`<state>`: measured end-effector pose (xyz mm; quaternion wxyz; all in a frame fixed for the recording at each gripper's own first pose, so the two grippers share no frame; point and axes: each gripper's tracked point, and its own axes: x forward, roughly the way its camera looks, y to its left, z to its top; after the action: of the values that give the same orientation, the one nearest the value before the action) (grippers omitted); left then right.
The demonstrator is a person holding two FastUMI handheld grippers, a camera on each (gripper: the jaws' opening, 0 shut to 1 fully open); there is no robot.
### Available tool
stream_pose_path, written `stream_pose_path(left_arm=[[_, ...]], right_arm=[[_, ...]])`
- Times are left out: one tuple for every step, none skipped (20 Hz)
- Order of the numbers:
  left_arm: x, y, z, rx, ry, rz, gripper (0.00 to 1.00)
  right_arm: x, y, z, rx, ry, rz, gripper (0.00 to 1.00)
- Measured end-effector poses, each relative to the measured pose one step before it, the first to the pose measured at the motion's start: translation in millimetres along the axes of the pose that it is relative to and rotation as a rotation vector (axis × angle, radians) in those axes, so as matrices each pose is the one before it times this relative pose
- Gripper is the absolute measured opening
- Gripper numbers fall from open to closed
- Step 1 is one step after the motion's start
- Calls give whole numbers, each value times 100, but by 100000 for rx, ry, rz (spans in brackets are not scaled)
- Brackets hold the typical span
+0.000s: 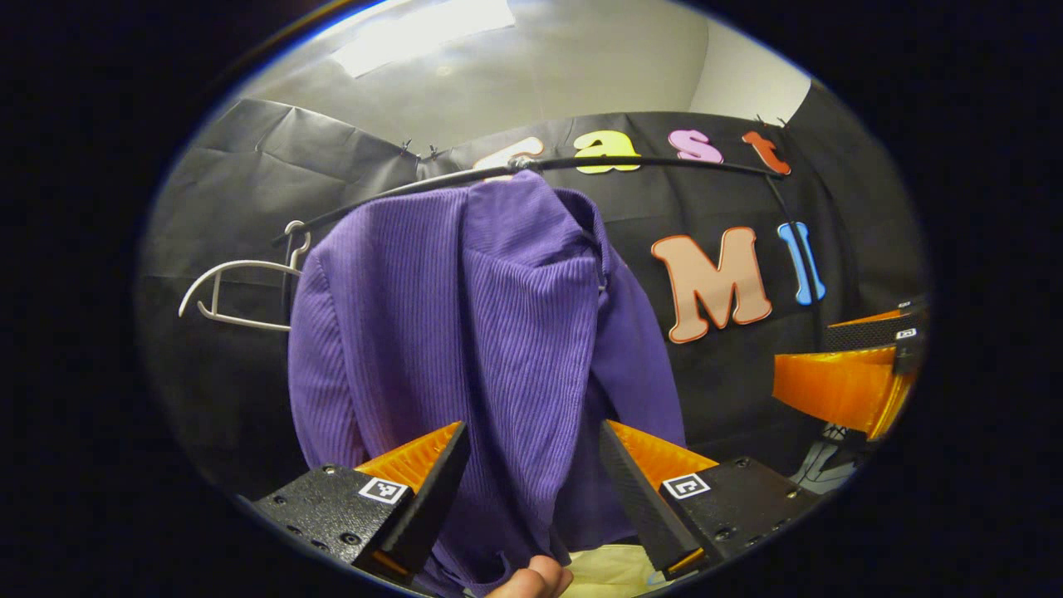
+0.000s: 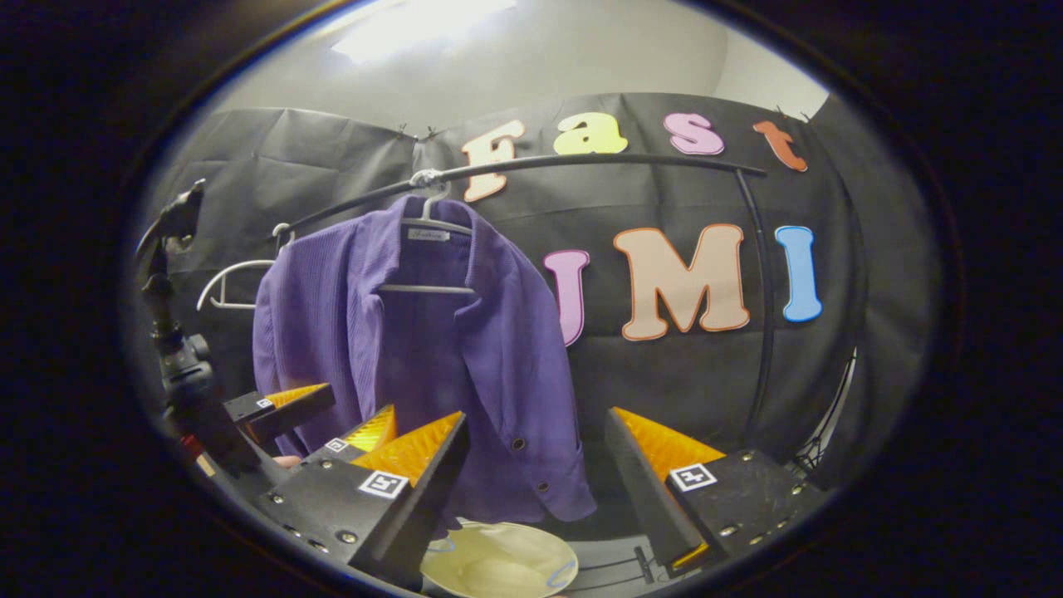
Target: Grasp the clothes on the hanger with both hands and then place them into the laundry hamper below.
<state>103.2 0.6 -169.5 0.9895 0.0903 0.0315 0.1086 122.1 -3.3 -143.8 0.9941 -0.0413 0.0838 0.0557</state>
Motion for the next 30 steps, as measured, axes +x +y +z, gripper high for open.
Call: stream_pose_path(left_arm=[[779, -466, -250, -266, 119, -572, 98], [775, -287, -319, -1604, 706, -769, 95], [793, 156, -67, -1292, -349, 259, 98], [859, 754, 247, -1068, -2147, 1423, 92], [992, 841, 117, -2, -493, 2208, 86], [631, 485, -289, 860, 557, 934, 80], [646, 217, 178, -171, -955, -345, 77], [438, -203, 191, 879, -1641, -1565, 70], [468, -506, 344, 2587, -1091, -4295, 54], [-43, -167, 32, 2273, -735, -4195, 37], [-120, 466, -19, 1053, 1821, -1263, 20], [-691, 379, 269, -550, 706, -1957, 4], [-572, 529, 608, -1749, -768, -1558, 3], [-929, 396, 165, -3403, 894, -2181, 2], [-781, 119, 575, -4435, 60, -3085, 2], [-996, -45, 593, -4359, -1284, -3211, 2], [-611, -339, 886, -3590, -1915, -4583, 2], [-479, 214, 166, -2570, 1351, -2230, 1], [-461, 109, 197, -3369, 1385, -3513, 2], [-488, -55, -26, -3124, 1445, -2736, 2], [-615, 41, 479, -2602, 277, -2371, 2], [-630, 203, 753, -1168, -1488, -1592, 2], [-599, 78, 661, -63, -901, -1138, 2], [-480, -197, 428, -102, -673, -1877, 2], [-445, -387, 300, -748, 56, -2746, 2], [-374, -565, 229, -683, 126, -3357, 2], [-532, -571, 311, -577, 80, -3065, 2], [-432, -405, 271, -496, 458, -2398, 2], [-341, -471, 228, -517, 365, -2656, 2], [-245, -246, 334, 119, -290, -1372, 2]], right_arm=[[680, -118, -499, -1407, -317, -485, 99], [730, 41, -356, -783, -687, -422, 99], [672, 182, -617, -593, -190, 446, 99], [698, 437, -682, -1053, 116, 1541, 98], [740, 288, -659, -1408, 316, 666, 98], [616, 117, -174, -1583, -1155, -84, 99], [676, 69, -81, -995, -1512, -131, 98], [807, 366, -378, -431, 108, 560, 98], [853, 832, -458, -193, 805, 1920, 98], [738, 859, -246, 210, 362, 2075, 99], [547, 633, -21, 601, -99, 1144, 93], [572, 676, 155, 828, -112, 1276, 93], [548, 731, 102, 816, -350, 1508, 93], [602, 858, 311, 845, -707, 1730, 93], [273, 701, 215, 575, -828, 827, 94], [277, 653, 392, 385, -860, 946, 93], [219, 731, 286, 498, -1146, 1276, 93], [400, 733, 479, 366, -1112, 1206, 93], [114, 649, 161, 452, -614, 1128, 93], [332, 774, 233, 615, -313, 1068, 99], [400, 614, 55, 26, 382, 397, 99], [514, 417, 78, -697, 373, -286, 98], [522, 37, 85, -982, -351, -1769, 98], [939, -479, 246, -1239, -586, -3621, 99], [581, -621, -296, -638, 36, -4371, 98], [630, -953, -175, 193, 438, -5599, 98], [320, -1047, -134, 753, 61, -5774, 98], [455, -783, 19, 373, -284, -3990, 98], [637, -705, -11, 49, -660, -3634, 98], [717, -744, 65, 162, -653, -2966, 98]])
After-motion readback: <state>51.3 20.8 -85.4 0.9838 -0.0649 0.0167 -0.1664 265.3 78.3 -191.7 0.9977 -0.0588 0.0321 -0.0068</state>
